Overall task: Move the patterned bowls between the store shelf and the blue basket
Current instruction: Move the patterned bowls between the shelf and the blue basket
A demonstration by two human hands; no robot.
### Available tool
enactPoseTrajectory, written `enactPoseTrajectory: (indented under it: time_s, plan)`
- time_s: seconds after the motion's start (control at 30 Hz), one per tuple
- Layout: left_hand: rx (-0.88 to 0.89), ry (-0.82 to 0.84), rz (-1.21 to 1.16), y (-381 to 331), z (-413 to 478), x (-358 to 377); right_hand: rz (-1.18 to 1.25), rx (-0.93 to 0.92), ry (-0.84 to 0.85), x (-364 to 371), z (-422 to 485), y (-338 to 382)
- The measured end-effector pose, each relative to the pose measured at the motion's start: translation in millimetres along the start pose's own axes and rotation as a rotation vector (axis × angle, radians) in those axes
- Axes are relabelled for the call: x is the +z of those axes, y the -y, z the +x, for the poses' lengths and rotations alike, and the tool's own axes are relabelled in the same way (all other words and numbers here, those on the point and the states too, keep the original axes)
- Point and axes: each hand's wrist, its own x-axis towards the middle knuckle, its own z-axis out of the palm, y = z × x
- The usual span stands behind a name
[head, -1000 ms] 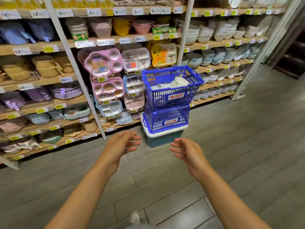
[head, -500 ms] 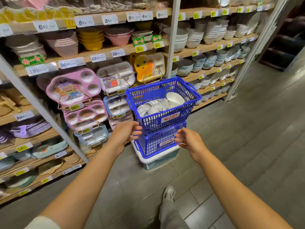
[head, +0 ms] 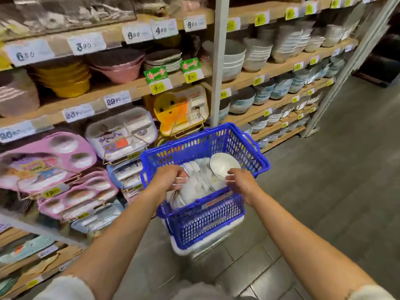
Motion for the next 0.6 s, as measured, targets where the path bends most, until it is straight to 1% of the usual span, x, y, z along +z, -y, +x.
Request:
enactPoseTrajectory:
  time_s: [0.13,0.27,0.4,0.5,0.6]
  plan:
    - [-0.037,0.063,0.064,-17,59,21,-0.102,0.009,-0.045,0,47,18]
    - [-0.057,0.135,0.111,-35,122,47,-0.181,0.039,-0.132,-4,88,31]
    - [-0.045,0.180,0.190,-47,169,73,-0.333,0.030,-0.227,-10,129,33]
    - [-0.029,0.185,0.314,-49,191,92,-0.442,0.058,-0.256,-16,153,30]
    - [-0.012,0.207,0.489,-40,207,105,-0.591,0.133,-0.206,-17,174,24]
